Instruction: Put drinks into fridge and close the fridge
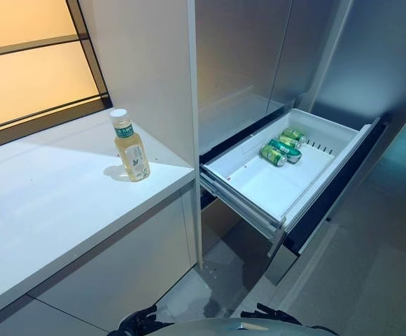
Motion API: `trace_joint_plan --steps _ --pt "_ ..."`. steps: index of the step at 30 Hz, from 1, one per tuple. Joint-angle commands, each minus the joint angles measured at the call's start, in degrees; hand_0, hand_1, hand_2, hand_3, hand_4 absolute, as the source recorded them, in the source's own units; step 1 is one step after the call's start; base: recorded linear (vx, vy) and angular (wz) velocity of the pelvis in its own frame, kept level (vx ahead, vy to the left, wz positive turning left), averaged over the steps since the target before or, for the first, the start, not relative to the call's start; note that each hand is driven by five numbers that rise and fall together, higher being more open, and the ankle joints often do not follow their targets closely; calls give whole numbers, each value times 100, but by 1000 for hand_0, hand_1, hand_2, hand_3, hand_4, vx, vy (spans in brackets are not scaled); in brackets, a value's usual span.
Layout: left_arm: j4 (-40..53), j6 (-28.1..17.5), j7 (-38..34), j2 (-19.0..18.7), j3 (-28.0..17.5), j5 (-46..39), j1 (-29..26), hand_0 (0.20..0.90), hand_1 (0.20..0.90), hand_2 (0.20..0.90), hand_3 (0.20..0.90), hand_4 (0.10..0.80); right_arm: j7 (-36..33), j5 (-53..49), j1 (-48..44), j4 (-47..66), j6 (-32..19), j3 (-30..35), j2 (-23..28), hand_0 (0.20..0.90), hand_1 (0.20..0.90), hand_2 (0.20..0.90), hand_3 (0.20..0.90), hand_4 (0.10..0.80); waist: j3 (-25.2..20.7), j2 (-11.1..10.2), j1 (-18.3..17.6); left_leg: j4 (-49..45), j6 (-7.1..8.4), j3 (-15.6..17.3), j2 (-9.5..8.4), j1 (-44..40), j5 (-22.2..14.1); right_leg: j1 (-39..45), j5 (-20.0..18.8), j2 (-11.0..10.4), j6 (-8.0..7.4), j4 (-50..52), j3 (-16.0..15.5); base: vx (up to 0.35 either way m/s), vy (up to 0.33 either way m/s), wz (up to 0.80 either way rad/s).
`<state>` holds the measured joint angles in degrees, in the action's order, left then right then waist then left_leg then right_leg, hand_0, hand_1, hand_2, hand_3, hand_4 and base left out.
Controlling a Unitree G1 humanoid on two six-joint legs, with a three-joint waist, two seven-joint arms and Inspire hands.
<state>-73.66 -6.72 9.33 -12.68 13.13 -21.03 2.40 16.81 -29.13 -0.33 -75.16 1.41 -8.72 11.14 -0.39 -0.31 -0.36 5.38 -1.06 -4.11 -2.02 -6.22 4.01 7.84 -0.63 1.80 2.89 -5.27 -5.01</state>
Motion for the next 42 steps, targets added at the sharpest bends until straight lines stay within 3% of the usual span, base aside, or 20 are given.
trace_joint_plan --steps 1,3,6,14,17,19,20,23,26,29,30,33,36,39,42 --pt "-179 -748 112 282 -272 -49 -459 900 900 900 900 800 149 81 -259 -245 11 32 -121 900 900 900 900 800 106 -16 1 -38 -157 361 -172 -198 -492 -55 -78 -157 -412 148 47 0 0 0" --pt "66 -1148 149 208 -134 96 -522 900 900 900 900 800 132 120 -279 -196 75 7 -65 900 900 900 900 800 118 9 -4 -38 -149 370 -166 -189 -484 -63 -81 -150 -415 147 64 0 0 0" --pt "547 -1184 207 72 9 176 -620 900 900 900 900 800 146 105 -304 -124 139 -2 28 900 900 900 900 800 150 43 -2 -38 -145 349 -168 -180 -477 -75 -85 -146 -415 149 78 -10 8 -1" --pt "2249 -603 645 -491 415 650 -723 900 900 900 900 800 168 164 -326 73 264 47 261 900 900 900 900 800 204 172 31 -38 -162 323 -173 -138 -450 -122 -86 -146 -423 178 87 -23 23 -2" --pt "3032 13 1162 -844 602 640 -746 900 900 900 900 800 173 195 -294 112 253 45 320 900 900 900 900 800 199 223 23 -38 -175 313 -180 -135 -454 -121 -81 -142 -435 173 98 0 0 0" --pt "3799 813 1929 -1231 627 151 -835 900 900 900 900 800 157 208 -272 155 258 20 363 900 900 900 900 800 189 267 12 -38 -182 316 -184 -135 -462 -120 -82 -150 -451 166 104 -7 16 0" --pt "3811 824 1931 -1238 623 149 -830 900 900 900 900 800 156 208 -272 156 259 19 360 900 900 900 900 800 190 265 11 -38 -182 316 -184 -136 -462 -118 -82 -150 -451 165 104 0 0 0" --pt "5006 2146 2951 -1595 469 -793 -992 900 900 900 900 800 134 233 -238 196 262 10 410 900 900 900 900 800 163 301 9 -38 -191 317 -188 -136 -472 -102 -108 -160 -472 133 104 0 0 0" --pt "5824 2861 3719 -1726 176 -1906 -1091 900 900 900 900 800 117 208 -170 257 262 4 428 900 900 900 900 800 147 314 14 -38 -193 298 -189 -138 -482 -87 -136 -175 -482 106 94 0 0 0" --pt "6735 3323 4050 -1527 -282 -3454 -1149 900 900 900 900 800 85 188 -48 312 220 4 388 900 900 900 900 800 121 301 34 -38 -198 281 -187 -147 -519 -58 -142 -193 -470 82 97 13 -4 3" --pt "6792 3311 4067 -1506 -318 -3566 -1153 900 900 900 900 800 82 189 -37 314 212 3 381 900 900 900 900 800 120 301 34 -38 -198 279 -187 -150 -522 -54 -141 -194 -469 81 97 24 -9 6" --pt "7314 3196 4127 -1132 -751 -5067 -1300 900 900 900 900 800 24 186 50 329 156 -33 258 900 900 900 900 800 95 246 26 -38 -201 262 -180 -169 -562 -34 -132 -198 -440 79 121 34 -22 3" --pt "7586 2894 3929 -913 -1027 -5568 -1448 900 900 900 900 800 -14 195 94 320 127 -81 159 900 900 900 900 800 70 196 8 -38 -205 254 -175 -189 -598 -13 -107 -193 -418 75 147 21 -18 0" --pt "7998 1924 3530 -843 -1241 -5670 -1633 900 900 900 900 800 -88 160 133 318 104 -161 55 900 900 900 900 800 46 140 2 -38 -213 235 -173 -212 -622 14 -83 -185 -395 73 160 21 -18 0" --pt "8389 798 2991 -982 -1433 -4987 -1773 900 900 900 900 800 -161 139 205 358 52 -224 -4 900 900 900 900 800 26 102 20 -38 -210 205 -171 -217 -629 36 -61 -182 -386 64 146 0 0 0"
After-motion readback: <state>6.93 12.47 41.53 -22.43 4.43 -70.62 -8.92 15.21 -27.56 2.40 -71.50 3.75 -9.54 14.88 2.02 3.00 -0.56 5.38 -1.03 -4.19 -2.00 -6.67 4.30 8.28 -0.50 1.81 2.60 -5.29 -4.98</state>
